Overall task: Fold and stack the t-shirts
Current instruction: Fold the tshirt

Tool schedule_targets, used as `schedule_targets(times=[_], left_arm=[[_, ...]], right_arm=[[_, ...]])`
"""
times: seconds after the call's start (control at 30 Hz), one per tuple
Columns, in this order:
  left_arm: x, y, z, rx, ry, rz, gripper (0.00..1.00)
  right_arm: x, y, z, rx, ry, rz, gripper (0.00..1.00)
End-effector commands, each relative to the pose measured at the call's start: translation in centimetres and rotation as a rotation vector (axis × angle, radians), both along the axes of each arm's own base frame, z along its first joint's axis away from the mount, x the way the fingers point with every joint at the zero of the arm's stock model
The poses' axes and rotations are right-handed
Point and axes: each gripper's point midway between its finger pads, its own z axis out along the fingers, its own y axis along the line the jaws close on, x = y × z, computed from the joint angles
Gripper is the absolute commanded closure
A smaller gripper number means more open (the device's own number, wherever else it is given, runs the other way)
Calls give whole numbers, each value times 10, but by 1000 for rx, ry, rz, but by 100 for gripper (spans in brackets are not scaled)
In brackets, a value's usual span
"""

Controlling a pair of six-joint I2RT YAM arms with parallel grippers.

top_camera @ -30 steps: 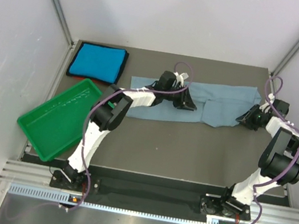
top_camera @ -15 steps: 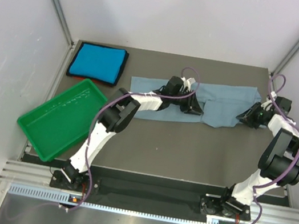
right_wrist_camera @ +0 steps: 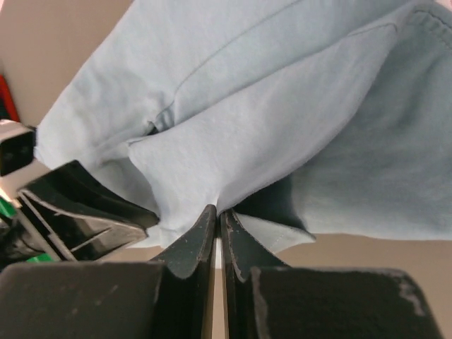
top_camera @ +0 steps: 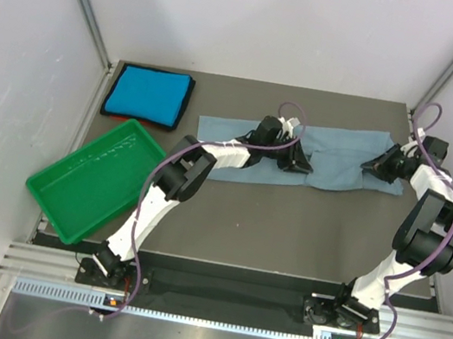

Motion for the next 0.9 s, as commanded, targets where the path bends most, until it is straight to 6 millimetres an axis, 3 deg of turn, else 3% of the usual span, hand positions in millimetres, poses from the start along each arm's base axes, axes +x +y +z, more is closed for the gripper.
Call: schedule_targets(times=[0.0, 0.1, 0.17, 0.33, 0.53, 0.7, 0.87], left_arm=[[2, -10, 16, -19, -56, -3, 68], [2, -6, 11, 28, -62, 15, 68], [2, -5, 11, 35, -72, 20, 68], [0, -8, 10, 19, -60, 14, 68], [-6, -16, 13, -20, -46, 0, 69], [-8, -21, 17, -48, -26, -9, 81], [-12, -24, 17, -52, -11, -17, 100]], right_arm=[[19, 1, 16, 32, -52, 8, 97], [23, 1, 15, 51, -48, 9, 94], [24, -1, 13, 41, -38, 5, 88], [11, -10, -1, -20, 23, -34, 70], [-9, -15, -8, -85, 66, -39, 62], [-23, -11, -9, -93, 82, -24, 61], [-40, -13, -15, -143, 91, -26, 55]])
